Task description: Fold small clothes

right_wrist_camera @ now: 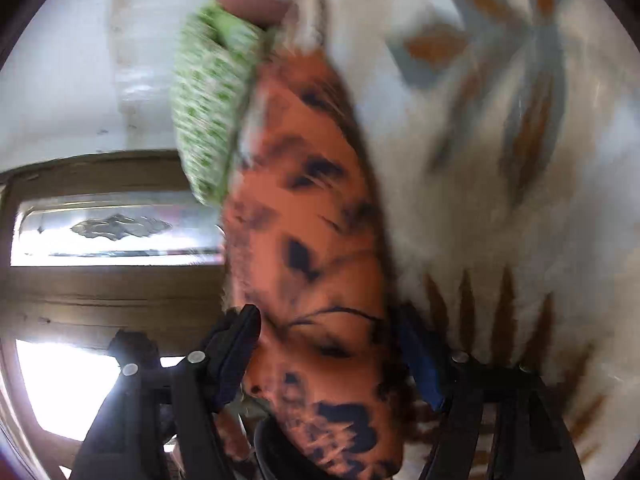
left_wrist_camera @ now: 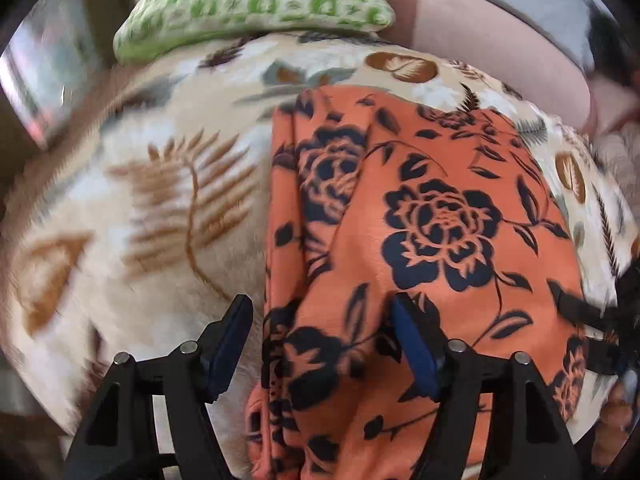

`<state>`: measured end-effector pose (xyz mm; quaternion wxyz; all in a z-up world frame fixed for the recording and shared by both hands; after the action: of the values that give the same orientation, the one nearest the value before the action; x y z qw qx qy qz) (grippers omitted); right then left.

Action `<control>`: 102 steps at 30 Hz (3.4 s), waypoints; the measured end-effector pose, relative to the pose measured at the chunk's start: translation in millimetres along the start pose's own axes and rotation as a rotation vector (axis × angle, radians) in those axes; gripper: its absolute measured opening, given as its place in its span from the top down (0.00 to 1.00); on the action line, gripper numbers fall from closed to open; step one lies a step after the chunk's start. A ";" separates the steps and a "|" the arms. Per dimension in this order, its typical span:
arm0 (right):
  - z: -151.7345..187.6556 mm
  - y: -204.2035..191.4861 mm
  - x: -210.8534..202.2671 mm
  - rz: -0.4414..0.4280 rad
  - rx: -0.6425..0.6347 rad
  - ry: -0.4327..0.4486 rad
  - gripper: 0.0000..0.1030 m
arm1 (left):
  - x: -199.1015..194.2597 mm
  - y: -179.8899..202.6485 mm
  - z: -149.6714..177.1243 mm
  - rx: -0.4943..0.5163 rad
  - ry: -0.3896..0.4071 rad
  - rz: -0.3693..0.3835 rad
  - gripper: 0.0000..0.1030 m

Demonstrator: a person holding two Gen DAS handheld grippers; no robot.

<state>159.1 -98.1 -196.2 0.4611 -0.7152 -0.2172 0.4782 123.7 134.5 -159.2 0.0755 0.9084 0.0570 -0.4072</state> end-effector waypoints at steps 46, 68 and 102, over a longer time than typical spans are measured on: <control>-102.1 -9.8 61.7 0.160 -0.147 0.098 0.52 | 19.8 -4.9 -6.8 -0.044 0.019 0.046 0.19; 11.3 -65.9 39.9 0.121 -0.497 -0.042 0.33 | -30.2 -67.4 51.7 -0.454 -0.083 0.311 0.37; 8.8 -57.8 40.6 0.086 -0.467 -0.101 0.33 | 49.3 -74.9 -3.0 -0.485 -0.152 0.426 0.69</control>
<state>177.0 -35.8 -166.7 0.2510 -0.7863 -0.3141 0.4691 146.2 210.6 -200.9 0.3772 0.8225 -0.0446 -0.4234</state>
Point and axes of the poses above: each gripper's, at about its wrist camera, not at the fingertips, and x roughly the way its jaws point, y to its right, z to its underside, the point moved 3 cm from there along x, roughly the way its jaws point, and after that the axes turned 15 degrees about y, right-handed, at the moved point
